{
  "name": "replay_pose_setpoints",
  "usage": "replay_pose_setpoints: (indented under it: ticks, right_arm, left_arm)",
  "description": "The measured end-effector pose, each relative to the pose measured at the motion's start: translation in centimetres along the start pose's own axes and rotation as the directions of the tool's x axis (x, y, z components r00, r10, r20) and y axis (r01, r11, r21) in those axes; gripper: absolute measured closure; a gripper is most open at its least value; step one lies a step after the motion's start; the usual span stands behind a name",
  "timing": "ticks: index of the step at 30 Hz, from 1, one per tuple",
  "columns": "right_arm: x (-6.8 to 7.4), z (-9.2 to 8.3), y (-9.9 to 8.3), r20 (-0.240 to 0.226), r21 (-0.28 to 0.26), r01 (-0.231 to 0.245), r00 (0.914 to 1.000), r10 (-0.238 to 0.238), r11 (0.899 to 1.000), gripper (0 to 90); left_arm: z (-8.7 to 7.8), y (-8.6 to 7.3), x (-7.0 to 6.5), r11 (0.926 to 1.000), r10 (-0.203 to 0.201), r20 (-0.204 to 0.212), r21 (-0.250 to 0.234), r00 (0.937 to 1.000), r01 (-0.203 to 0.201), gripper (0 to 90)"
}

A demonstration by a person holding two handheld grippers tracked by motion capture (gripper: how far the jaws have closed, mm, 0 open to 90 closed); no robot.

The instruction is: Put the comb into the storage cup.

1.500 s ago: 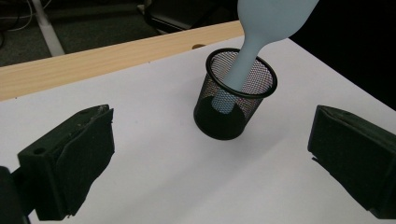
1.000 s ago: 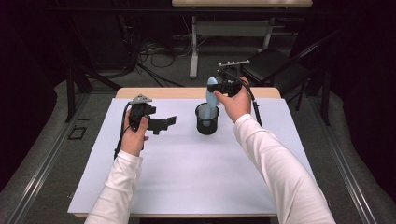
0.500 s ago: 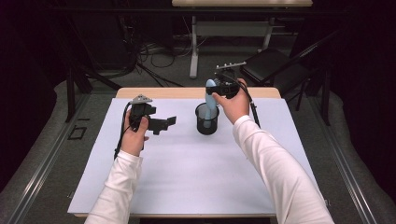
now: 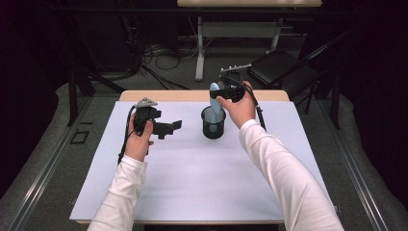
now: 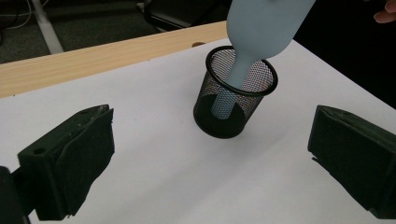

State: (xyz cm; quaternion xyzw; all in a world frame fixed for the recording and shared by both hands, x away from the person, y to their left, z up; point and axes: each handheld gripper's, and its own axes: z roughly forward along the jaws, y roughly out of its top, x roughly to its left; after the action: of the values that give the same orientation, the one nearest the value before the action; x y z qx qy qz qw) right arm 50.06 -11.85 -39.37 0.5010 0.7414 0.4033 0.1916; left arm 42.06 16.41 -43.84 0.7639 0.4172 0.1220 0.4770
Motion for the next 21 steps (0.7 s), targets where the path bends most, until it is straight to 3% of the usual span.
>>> replay_pose_setpoints:
  ticks: [12, 21]
  right_arm:
    - [0.44, 0.06, 0.01, 0.008, 0.003, 0.022, 0.9997, -0.022, 1.000, 37.2]
    - [0.25, 0.01, 0.11, 0.006, 0.004, 0.007, 1.0000, -0.007, 1.000, 30.7]
  left_arm:
    - [0.03, -0.04, 0.05, 1.0000, -0.001, -0.001, -0.001, 1.0000, 0.001, 0.7]
    - [0.08, -0.04, 0.03, 1.0000, 0.001, 0.000, 0.002, 1.0000, -0.001, 0.7]
